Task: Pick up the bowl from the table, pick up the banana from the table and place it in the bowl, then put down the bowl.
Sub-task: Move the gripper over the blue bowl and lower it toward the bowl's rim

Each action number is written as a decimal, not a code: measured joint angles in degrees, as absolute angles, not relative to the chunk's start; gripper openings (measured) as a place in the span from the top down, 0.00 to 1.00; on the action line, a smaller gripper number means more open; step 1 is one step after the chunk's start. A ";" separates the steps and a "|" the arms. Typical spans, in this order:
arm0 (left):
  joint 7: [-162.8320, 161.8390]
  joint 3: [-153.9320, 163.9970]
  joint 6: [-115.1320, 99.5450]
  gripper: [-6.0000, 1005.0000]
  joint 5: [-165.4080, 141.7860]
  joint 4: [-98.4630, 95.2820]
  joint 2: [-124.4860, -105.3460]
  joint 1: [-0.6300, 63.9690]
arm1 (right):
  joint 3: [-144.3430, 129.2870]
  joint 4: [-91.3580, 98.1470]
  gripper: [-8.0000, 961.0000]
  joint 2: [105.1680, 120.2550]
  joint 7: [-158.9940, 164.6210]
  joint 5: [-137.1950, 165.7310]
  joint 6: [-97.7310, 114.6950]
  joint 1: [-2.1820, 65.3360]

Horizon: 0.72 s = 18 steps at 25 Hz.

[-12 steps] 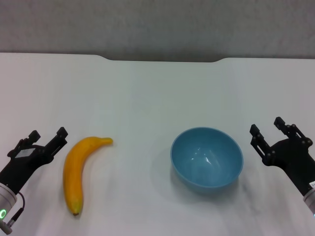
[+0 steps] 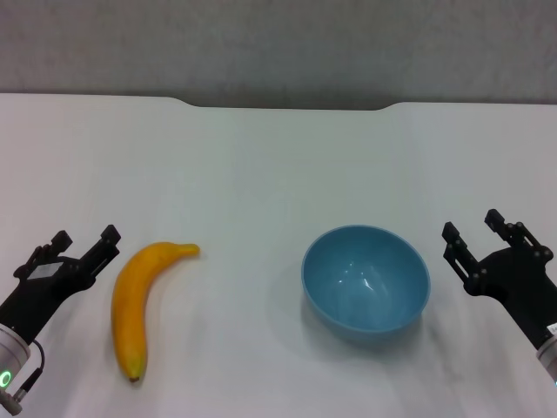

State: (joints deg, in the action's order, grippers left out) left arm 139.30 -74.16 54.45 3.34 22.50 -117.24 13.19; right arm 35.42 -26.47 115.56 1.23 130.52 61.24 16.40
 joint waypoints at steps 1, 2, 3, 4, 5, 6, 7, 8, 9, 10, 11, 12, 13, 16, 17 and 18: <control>139.30 -74.15 54.50 0.10 3.34 22.50 -117.25 13.17 | 35.42 -26.51 0.32 115.56 1.23 130.52 61.25 16.33; 139.29 -74.09 54.56 0.10 3.34 22.50 -117.24 13.14 | 35.42 -26.72 0.32 115.57 1.23 130.52 61.25 16.29; 139.28 -74.03 54.62 0.10 3.34 22.50 -117.24 13.09 | 35.42 -26.72 0.32 115.57 1.23 130.52 61.25 16.29; 139.07 -73.95 54.64 0.10 3.26 22.55 -117.21 13.02 | 35.42 -26.86 0.32 115.58 1.23 130.52 61.15 16.27; 138.78 -73.85 54.63 0.10 3.14 22.62 -117.16 12.96 | 35.41 -27.14 0.32 115.57 1.25 130.52 60.98 16.27; 138.31 -73.76 54.63 0.10 2.95 22.67 -117.10 12.90 | 35.34 -27.47 0.32 115.53 1.27 130.53 60.81 16.27; 137.78 -73.70 54.62 0.10 2.71 22.80 -117.03 12.81 | 35.28 -28.00 0.32 115.49 1.27 130.57 60.65 16.26; 137.16 -73.65 54.66 0.10 2.44 22.94 -116.93 12.68 | 35.30 -28.98 0.32 115.36 1.27 130.61 60.35 16.17; 136.04 -73.69 54.88 0.10 1.56 23.86 -116.67 12.03 | 35.69 -30.82 0.32 115.03 1.27 130.67 59.18 15.83; 136.04 -73.69 54.88 0.10 1.56 23.86 -116.67 12.03 | 35.69 -30.82 0.32 115.03 1.27 130.67 59.18 15.83; 135.65 -73.83 54.96 0.10 1.01 24.70 -116.56 11.59 | 36.12 -31.90 0.32 114.79 1.23 130.71 58.23 15.57; 135.51 -73.98 54.98 0.10 0.26 25.97 -116.47 10.94 | 36.49 -32.48 0.32 114.59 1.12 130.72 57.64 15.40; 135.45 -74.14 54.96 0.10 -0.64 27.29 -116.40 10.35 | 37.72 -33.91 0.32 114.33 -0.09 130.80 55.97 15.03; 135.00 -74.60 53.03 0.10 -4.37 34.65 -115.87 7.53 | 39.29 -36.88 0.32 113.72 -2.67 130.86 52.52 14.32; 134.41 -74.70 51.13 0.10 -5.81 38.06 -115.63 6.39 | 40.49 -39.55 0.32 113.16 -4.59 130.88 49.70 13.69; 133.82 -74.77 49.29 0.10 -7.06 40.69 -115.45 5.59 | 41.72 -42.32 0.32 112.60 -6.58 130.87 46.61 13.02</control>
